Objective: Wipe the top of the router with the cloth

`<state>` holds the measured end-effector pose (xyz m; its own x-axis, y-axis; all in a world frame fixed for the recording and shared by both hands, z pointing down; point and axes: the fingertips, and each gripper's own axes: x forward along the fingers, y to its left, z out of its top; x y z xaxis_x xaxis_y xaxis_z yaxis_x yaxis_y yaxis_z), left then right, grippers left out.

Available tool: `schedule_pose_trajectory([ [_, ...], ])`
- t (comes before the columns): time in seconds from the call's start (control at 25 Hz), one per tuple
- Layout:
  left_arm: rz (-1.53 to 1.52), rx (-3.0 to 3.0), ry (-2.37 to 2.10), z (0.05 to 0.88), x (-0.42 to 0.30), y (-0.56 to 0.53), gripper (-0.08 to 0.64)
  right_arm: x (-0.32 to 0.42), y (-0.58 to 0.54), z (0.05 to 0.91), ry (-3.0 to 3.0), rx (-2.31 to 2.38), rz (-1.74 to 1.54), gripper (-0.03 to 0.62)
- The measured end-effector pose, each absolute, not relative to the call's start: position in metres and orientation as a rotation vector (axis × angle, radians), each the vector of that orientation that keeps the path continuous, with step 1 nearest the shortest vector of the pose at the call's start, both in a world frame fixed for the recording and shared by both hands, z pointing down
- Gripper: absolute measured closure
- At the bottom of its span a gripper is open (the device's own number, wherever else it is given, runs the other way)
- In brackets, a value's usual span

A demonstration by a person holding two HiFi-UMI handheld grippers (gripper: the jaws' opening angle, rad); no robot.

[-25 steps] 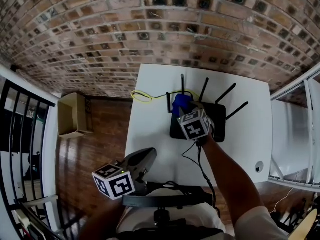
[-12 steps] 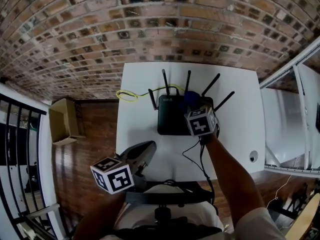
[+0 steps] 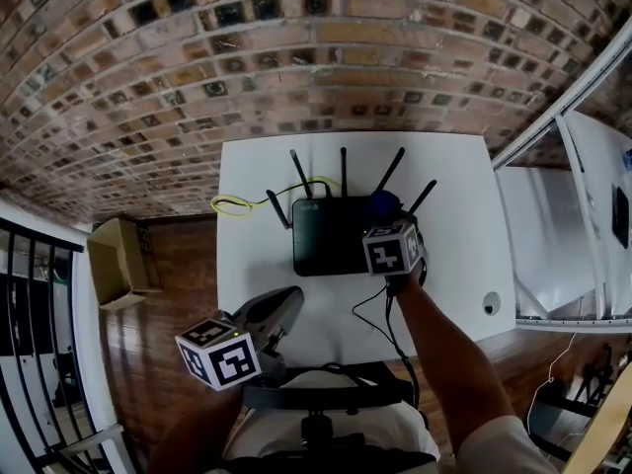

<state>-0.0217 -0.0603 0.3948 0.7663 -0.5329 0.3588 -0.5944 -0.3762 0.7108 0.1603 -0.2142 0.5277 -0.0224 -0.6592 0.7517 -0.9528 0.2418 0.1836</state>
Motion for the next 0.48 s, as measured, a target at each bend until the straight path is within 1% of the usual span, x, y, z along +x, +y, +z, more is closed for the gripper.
schedule_pose_trajectory([
  [0.24, 0.079, 2.059, -0.833, 0.394, -0.017, -0.058, 0.529, 0.179, -0.211, 0.524, -1.667, 1.572, 0.499, 0.454],
  [0.48, 0.070, 2.043, -0.888, 0.395, -0.037, -0.057, 0.529, 0.150, -0.211, 0.498, -1.823, 1.566, 0.450, 0.456],
])
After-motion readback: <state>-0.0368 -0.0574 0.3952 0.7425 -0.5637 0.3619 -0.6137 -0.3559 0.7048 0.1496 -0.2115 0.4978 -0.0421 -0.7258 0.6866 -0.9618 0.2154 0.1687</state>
